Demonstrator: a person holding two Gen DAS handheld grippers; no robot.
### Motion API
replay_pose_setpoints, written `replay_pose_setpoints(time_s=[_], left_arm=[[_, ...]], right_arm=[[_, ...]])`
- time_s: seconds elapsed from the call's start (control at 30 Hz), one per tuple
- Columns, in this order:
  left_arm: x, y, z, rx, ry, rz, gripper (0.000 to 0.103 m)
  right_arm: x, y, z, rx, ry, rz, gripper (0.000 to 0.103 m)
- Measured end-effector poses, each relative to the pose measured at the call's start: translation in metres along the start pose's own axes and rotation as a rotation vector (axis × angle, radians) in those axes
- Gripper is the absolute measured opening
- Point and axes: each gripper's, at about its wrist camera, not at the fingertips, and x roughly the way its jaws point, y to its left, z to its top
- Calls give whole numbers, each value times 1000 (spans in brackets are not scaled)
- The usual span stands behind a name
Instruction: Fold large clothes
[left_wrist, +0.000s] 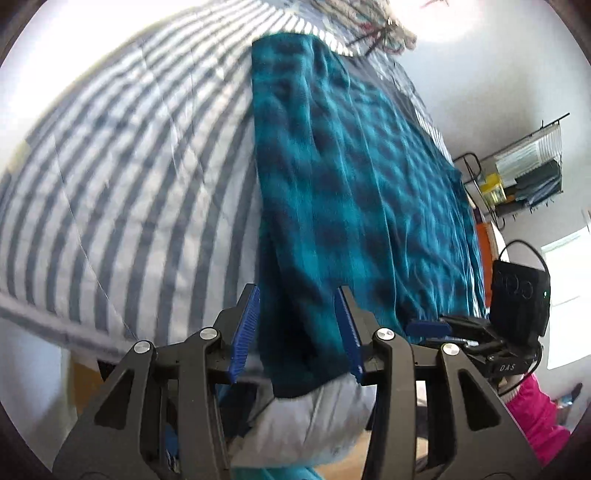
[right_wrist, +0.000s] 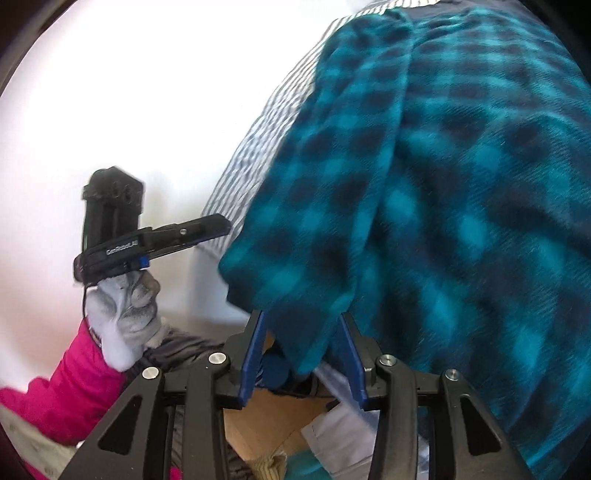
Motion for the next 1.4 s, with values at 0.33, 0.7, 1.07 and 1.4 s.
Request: replay_pose_setpoints(time_s=[0.33, 0.7, 1.07, 1.4], left_arm=[[-9, -31, -3, 71, 23, -30, 4], [-5, -12, -17, 17, 55, -52, 12], [3, -41, -32, 146, 99, -35, 2], [-19, -18, -38, 90, 74, 70, 4]], right_arm=[[-7, 9, 1, 67, -30, 135, 6], [15, 1, -8, 93, 56, 8, 31], [7, -2, 4, 99, 10, -4, 0], [3, 16, 7, 15, -3, -117, 6]])
